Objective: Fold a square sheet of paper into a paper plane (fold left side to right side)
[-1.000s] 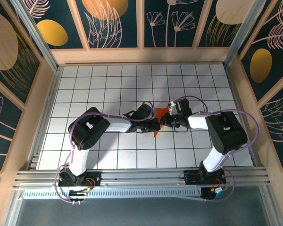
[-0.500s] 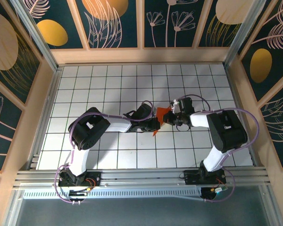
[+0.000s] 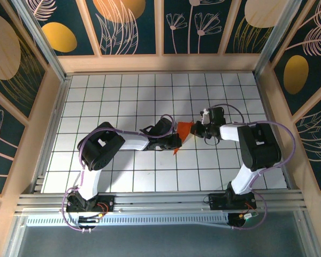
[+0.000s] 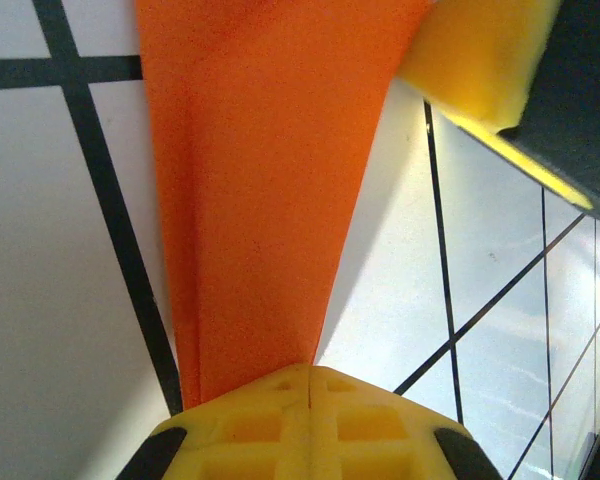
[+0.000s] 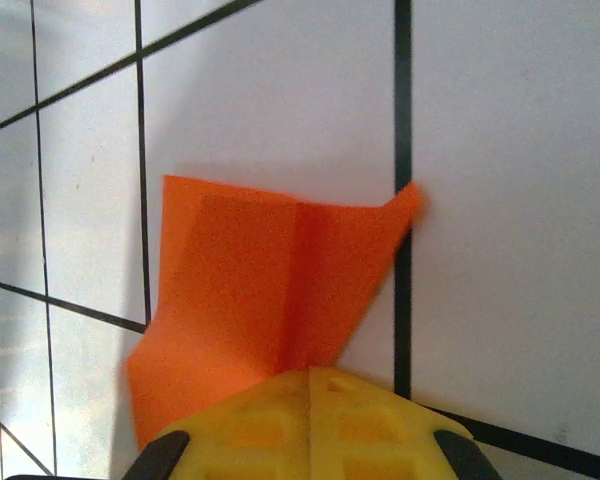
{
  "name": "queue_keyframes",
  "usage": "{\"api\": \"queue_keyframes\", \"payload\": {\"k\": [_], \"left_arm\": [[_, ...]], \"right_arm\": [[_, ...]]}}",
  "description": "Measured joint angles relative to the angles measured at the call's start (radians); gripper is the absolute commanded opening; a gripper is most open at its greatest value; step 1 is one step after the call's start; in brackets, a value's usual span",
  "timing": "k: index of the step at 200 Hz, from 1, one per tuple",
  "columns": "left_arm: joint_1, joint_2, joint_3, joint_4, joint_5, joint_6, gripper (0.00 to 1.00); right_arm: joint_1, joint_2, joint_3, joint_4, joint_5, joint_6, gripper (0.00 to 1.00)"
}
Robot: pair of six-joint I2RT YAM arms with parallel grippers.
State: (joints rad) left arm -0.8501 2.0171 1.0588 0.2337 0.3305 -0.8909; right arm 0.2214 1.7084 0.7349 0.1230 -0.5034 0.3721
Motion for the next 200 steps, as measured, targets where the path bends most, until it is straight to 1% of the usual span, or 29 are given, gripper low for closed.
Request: {"api": "queue_keyframes", "payload": {"k": [38, 64, 89, 112, 153, 200], "left_arm": [[0.000, 0.000, -0.002, 0.003, 0.000, 0.000, 0.00], [0.000, 0.000, -0.003, 0.005, 0.000, 0.000, 0.00], [0.000, 0.000, -0.004, 0.006, 0.000, 0.000, 0.00], [0.000, 0.000, -0.004, 0.007, 0.000, 0.000, 0.00], [0.000, 0.000, -0.006, 0.009, -0.001, 0.000, 0.00], [0.000, 0.000, -0.006, 0.007, -0.003, 0.000, 0.00]], "right_arm": [[0.002, -0.090, -0.012, 0.014, -0.018, 0.009, 0.00], [0.035, -0.097, -0.014, 0.037, -0.021, 0.031, 0.00], [0.069, -0.065, -0.014, 0.073, -0.027, 0.050, 0.00], [0.078, -0.010, -0.010, 0.082, -0.027, 0.056, 0.00], [0.077, 0.055, 0.007, 0.082, -0.010, 0.055, 0.00], [0.061, 0.062, 0.010, 0.084, -0.023, 0.052, 0.00]]}}
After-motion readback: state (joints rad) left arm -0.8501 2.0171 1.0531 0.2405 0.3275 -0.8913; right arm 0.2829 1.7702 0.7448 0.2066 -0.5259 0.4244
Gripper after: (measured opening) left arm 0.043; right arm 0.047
